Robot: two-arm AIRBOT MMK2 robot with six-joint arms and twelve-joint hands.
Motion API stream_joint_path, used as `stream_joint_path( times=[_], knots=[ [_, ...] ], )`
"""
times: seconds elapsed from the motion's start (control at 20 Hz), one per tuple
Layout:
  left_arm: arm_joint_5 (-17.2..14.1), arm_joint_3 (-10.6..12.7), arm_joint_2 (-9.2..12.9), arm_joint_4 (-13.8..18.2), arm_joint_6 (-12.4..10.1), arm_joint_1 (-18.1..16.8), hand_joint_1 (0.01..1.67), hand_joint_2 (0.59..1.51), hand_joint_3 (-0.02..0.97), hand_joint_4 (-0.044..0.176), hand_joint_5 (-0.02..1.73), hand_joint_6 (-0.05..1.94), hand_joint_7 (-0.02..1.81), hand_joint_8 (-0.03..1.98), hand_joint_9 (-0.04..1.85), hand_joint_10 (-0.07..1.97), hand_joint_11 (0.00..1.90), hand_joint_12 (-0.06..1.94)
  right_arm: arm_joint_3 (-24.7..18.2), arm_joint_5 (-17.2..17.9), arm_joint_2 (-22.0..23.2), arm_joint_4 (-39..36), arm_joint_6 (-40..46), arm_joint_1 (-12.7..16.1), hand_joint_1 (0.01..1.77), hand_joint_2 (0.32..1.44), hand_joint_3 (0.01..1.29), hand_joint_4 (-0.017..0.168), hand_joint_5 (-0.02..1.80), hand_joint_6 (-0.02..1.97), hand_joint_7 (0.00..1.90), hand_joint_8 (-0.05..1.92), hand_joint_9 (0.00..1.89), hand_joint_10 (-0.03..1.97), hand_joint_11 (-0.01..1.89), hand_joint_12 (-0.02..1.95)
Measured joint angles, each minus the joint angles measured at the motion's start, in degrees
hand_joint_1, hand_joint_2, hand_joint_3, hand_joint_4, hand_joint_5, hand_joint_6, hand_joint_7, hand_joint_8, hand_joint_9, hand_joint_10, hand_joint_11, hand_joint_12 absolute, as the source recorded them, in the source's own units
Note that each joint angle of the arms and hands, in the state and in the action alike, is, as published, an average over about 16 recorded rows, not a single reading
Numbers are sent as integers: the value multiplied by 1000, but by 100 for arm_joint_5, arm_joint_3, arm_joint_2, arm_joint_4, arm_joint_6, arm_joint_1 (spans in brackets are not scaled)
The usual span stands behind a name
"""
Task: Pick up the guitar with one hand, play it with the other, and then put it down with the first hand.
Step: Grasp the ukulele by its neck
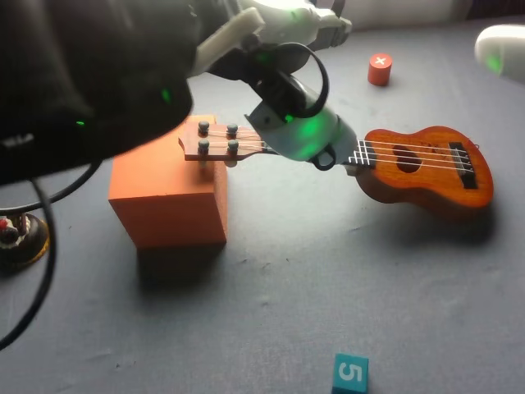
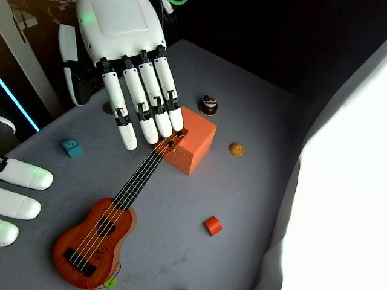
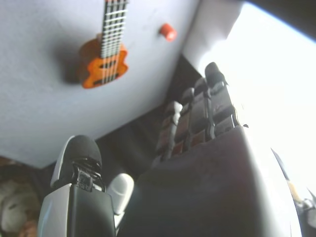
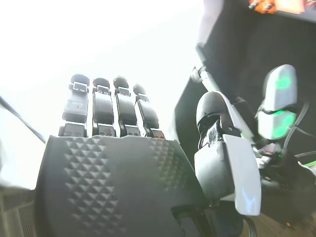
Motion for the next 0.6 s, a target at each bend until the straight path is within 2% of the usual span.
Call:
stream_joint_path(
  times=[0.15,0.35,0.6],
  knots=[
    [51,120,-267,223,-306,198,491,1124,8,27,11,-5,10,-4,19,4,17,70,160,31,-27,-369,430,-105,248,1248,16,-3,17,41,29,11,14,12,17,5],
    [176,384,-659,589,-761,506,633,1090,10,22,16,-11,16,-13,19,9,17,20,386,-69,-63,-872,1009,-241,334,1216,16,-3,17,33,16,15,18,6,19,3],
    [266,823,-1198,998,-1240,898,833,1047,9,18,20,-11,18,-13,17,9,17,-15,649,-375,-114,-1521,1721,-338,424,1178,16,-3,15,31,11,14,19,6,21,2]
  ],
)
